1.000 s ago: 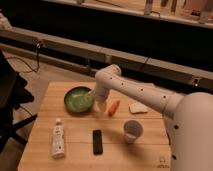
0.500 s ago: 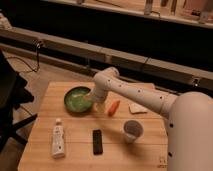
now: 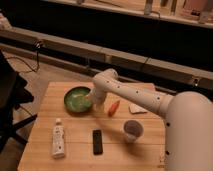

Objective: Pick up the ceramic bowl

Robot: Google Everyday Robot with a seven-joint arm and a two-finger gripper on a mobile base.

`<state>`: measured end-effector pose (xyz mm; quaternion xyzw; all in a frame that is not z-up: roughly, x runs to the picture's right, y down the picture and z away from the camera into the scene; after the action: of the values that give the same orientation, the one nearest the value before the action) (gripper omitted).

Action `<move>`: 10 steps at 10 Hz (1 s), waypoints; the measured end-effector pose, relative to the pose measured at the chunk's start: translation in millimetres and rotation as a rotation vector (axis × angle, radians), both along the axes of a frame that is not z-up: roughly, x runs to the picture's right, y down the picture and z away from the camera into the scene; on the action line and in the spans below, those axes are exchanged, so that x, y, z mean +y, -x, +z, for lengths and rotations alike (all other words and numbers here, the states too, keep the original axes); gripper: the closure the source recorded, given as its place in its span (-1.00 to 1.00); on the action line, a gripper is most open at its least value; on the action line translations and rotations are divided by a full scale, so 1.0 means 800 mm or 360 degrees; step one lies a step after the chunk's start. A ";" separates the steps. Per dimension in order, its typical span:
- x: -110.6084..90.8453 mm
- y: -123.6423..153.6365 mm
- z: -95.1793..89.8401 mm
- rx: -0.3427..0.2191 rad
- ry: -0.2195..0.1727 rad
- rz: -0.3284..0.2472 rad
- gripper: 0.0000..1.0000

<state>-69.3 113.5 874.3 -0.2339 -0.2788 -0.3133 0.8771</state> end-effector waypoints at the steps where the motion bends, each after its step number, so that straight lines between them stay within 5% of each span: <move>1: 0.002 0.000 0.002 -0.0003 0.0000 -0.0002 -0.60; 10: 0.017 0.009 0.015 -0.0051 0.0016 -0.0035 -0.60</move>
<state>-76.6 127.1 886.4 -0.2362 -0.2919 -0.3254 0.8678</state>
